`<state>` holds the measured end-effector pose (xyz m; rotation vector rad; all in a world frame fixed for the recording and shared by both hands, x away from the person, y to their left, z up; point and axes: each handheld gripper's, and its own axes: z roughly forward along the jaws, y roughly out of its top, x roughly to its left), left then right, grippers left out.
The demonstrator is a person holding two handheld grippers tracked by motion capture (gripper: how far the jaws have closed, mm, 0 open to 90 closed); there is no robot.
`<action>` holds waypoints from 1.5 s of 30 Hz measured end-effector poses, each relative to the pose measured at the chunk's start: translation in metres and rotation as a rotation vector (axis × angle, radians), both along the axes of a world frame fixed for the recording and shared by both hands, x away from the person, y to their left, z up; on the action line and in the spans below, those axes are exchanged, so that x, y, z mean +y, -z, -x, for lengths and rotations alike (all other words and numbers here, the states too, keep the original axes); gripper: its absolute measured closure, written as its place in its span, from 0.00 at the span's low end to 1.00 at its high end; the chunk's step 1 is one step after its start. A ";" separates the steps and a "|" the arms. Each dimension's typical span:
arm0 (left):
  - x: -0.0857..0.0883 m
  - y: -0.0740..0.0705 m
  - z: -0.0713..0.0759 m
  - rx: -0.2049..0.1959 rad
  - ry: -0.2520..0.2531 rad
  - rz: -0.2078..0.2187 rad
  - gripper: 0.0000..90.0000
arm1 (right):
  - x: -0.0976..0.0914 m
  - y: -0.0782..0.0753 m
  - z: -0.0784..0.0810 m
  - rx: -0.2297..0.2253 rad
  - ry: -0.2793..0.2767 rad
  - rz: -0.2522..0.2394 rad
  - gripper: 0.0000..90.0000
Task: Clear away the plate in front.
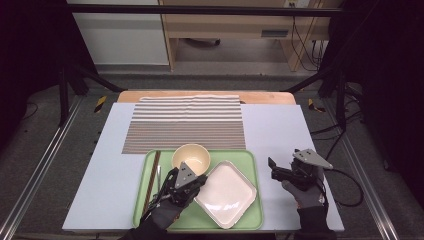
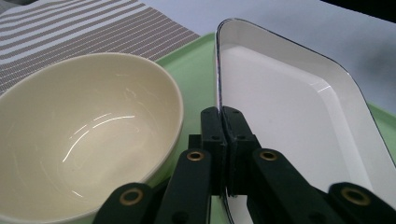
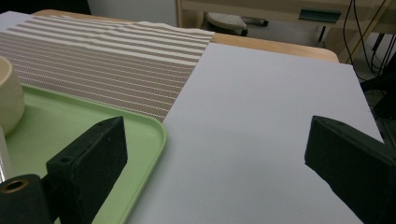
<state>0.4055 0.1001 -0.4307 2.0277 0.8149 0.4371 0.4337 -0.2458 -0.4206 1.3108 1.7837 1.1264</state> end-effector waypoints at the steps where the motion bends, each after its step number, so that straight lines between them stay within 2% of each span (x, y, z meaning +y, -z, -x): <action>1: -0.001 0.001 0.000 0.004 0.001 -0.001 0.98 | 0.000 0.000 0.000 0.000 0.000 0.000 0.07; 5: -0.003 0.006 -0.003 0.027 0.000 0.000 0.98 | 0.000 0.000 0.000 0.001 0.000 0.000 0.07; 9: -0.004 0.010 -0.006 0.031 -0.009 -0.023 0.97 | 0.001 0.000 0.000 0.003 0.000 0.001 0.07; 15: -0.007 0.017 -0.008 0.031 -0.012 -0.041 0.96 | 0.002 0.001 0.000 0.003 -0.003 0.002 0.07; 22: -0.010 0.027 -0.009 0.026 -0.019 -0.089 0.94 | 0.002 0.001 0.000 0.005 -0.004 0.006 0.07; 29: -0.011 0.032 -0.010 0.020 -0.016 -0.107 0.94 | 0.003 0.001 0.000 0.008 -0.006 0.004 0.07; 31: -0.010 0.031 -0.009 0.018 -0.008 -0.105 0.89 | 0.003 0.001 0.000 0.007 -0.007 0.004 0.07; 34: -0.004 0.023 -0.006 0.013 0.011 -0.070 0.78 | 0.003 0.002 0.000 0.007 -0.008 0.005 0.07; 36: 0.000 0.016 -0.002 -0.004 0.032 -0.026 0.72 | 0.003 0.002 0.000 0.007 -0.007 0.005 0.07; 37: 0.003 0.010 0.000 -0.018 0.044 -0.005 0.65 | 0.003 0.002 0.000 0.007 -0.007 0.004 0.07; 39: 0.007 0.004 0.002 -0.019 0.061 0.029 0.62 | 0.002 0.002 -0.001 0.008 -0.005 0.002 0.07; 45: 0.022 -0.009 -0.001 -0.042 0.033 0.055 0.52 | 0.002 0.002 -0.001 0.007 -0.003 0.004 0.07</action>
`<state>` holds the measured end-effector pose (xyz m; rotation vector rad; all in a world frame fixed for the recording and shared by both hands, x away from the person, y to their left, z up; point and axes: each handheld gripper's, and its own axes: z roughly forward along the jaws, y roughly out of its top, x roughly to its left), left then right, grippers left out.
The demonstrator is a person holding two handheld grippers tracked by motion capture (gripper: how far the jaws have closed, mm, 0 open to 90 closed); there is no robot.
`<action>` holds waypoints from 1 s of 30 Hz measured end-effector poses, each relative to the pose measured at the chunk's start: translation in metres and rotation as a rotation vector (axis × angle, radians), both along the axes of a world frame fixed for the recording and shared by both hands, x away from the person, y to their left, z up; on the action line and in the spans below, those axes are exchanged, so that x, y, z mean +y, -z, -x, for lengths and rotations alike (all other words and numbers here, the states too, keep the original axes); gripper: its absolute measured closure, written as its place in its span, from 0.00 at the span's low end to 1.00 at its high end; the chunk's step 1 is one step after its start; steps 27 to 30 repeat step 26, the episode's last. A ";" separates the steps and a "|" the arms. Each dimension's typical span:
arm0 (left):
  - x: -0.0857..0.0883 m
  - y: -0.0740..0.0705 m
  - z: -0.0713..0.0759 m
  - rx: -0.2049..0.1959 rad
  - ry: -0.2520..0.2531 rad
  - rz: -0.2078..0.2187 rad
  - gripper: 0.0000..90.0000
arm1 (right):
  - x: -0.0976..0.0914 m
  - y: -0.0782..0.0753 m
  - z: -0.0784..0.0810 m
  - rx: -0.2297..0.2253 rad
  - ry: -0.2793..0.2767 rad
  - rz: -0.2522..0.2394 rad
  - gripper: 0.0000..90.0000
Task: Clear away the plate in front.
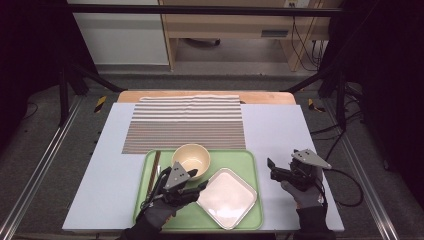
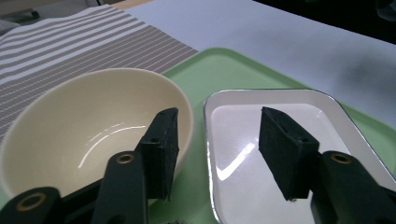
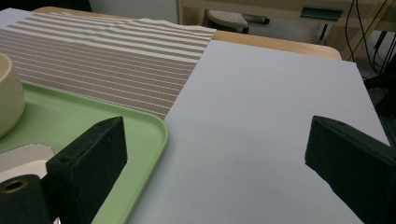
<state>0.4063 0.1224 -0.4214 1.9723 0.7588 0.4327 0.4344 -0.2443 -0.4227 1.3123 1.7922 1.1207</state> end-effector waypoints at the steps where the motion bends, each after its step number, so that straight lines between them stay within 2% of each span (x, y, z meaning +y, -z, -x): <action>1: 0.004 -0.002 -0.001 0.000 0.000 0.006 0.49 | 0.000 0.000 0.000 0.002 0.001 0.000 0.07; 7: 0.030 -0.013 -0.010 -0.022 -0.031 0.038 0.41 | -0.002 0.000 0.000 0.002 0.006 -0.004 0.07; 11: 0.052 -0.015 -0.020 -0.026 -0.078 0.054 0.36 | -0.002 0.001 0.000 0.008 0.007 -0.011 0.06; 18: 0.092 -0.008 -0.033 -0.022 -0.170 0.032 0.32 | -0.005 0.003 -0.001 0.016 0.018 -0.007 0.06; 26: 0.139 0.010 -0.044 -0.005 -0.322 0.013 0.30 | -0.007 0.004 -0.002 0.030 0.023 -0.003 0.06; 30: 0.139 0.010 -0.044 -0.005 -0.322 0.013 0.30 | -0.007 0.004 -0.002 0.030 0.023 -0.003 0.06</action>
